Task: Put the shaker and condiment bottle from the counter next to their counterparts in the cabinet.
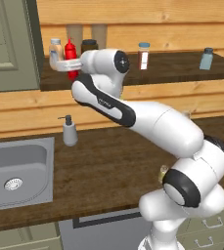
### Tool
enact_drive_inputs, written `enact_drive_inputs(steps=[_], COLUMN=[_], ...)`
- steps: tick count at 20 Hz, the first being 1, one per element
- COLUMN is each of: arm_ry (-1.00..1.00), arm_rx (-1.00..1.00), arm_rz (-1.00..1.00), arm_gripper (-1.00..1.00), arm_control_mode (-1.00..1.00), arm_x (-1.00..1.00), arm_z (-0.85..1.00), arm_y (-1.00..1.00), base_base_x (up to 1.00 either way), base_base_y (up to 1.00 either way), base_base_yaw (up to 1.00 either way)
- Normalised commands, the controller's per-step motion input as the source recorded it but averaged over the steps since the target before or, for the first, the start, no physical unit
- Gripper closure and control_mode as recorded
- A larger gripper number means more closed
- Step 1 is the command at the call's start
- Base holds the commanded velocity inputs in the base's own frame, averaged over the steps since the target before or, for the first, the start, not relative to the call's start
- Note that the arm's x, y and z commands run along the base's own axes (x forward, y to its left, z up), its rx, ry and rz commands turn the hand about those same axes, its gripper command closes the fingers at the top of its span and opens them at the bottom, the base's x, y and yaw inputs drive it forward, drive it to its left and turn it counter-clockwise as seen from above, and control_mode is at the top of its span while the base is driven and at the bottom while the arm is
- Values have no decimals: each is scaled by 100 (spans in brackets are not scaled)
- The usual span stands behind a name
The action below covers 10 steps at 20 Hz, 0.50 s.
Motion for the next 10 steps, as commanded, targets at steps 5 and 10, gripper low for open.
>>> enact_drive_inputs(steps=[5,10], arm_ry=[-15,-2], arm_rx=[0,2], arm_rz=[0,-7], arm_gripper=[-100,-100], arm_control_mode=[-100,-100], arm_x=[-79,-68], arm_z=[16,16], arm_y=[0,-13], base_base_x=[0,0], base_base_y=[0,0], base_base_yaw=[0,0])
